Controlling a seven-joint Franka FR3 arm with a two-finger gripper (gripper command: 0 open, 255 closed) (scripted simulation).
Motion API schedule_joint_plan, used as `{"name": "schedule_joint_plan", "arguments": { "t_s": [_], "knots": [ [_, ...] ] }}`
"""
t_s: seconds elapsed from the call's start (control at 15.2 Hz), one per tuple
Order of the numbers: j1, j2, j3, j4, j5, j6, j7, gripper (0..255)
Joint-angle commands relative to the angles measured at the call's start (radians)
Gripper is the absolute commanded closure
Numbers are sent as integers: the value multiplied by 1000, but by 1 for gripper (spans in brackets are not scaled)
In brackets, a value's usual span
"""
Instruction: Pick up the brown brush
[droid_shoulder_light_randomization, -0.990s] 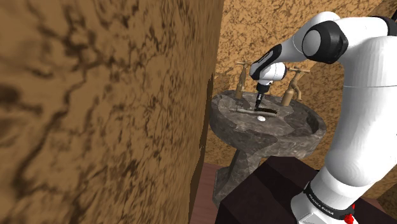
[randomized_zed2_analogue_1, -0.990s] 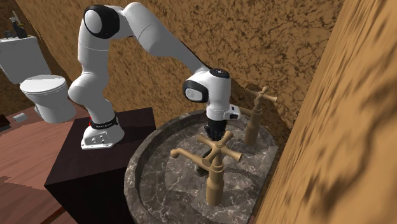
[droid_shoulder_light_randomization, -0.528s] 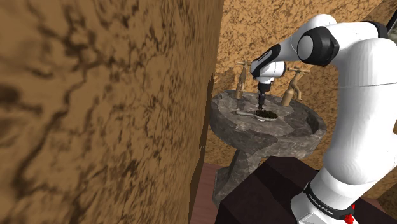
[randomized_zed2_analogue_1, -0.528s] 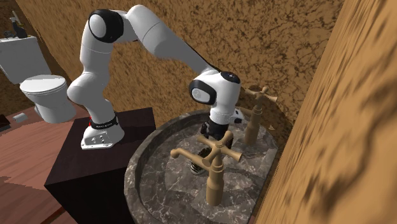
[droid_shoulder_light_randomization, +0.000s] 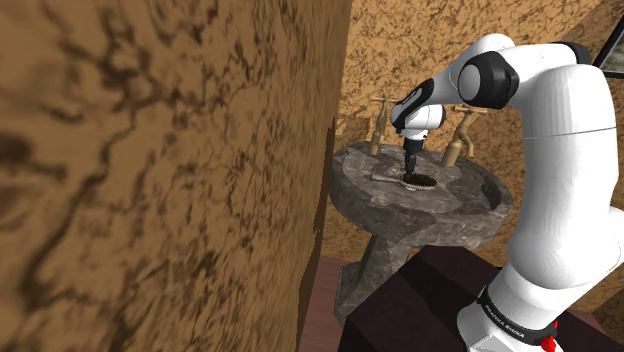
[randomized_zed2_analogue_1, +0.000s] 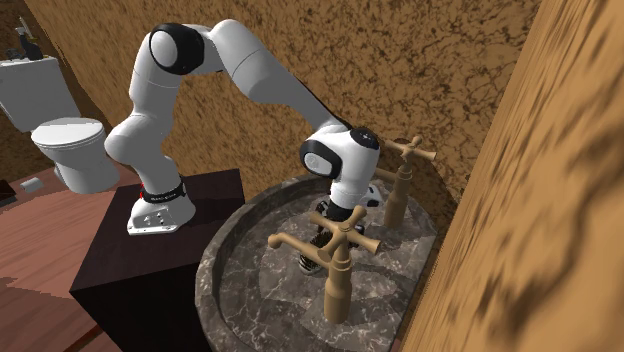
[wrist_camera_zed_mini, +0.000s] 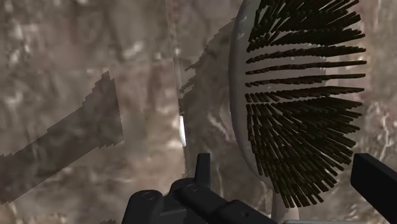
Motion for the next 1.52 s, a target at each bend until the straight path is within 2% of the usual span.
{"name": "schedule_joint_plan", "arguments": {
  "t_s": [0.0, 0.59, 1.25, 1.32, 1.39, 1.45],
  "knots": [
    [0, 7, 2, -3, 1, 7, 0, 255],
    [-1, 7, 1, -1, 1, 6, -2, 255],
    [15, -75, -22, 21, -35, -93, 17, 255],
    [13, -68, -20, 17, -31, -82, 14, 255],
    [13, -68, -20, 17, -31, -82, 14, 0],
    [49, -98, -26, -62, -36, 24, 75, 0]
  ]
}}
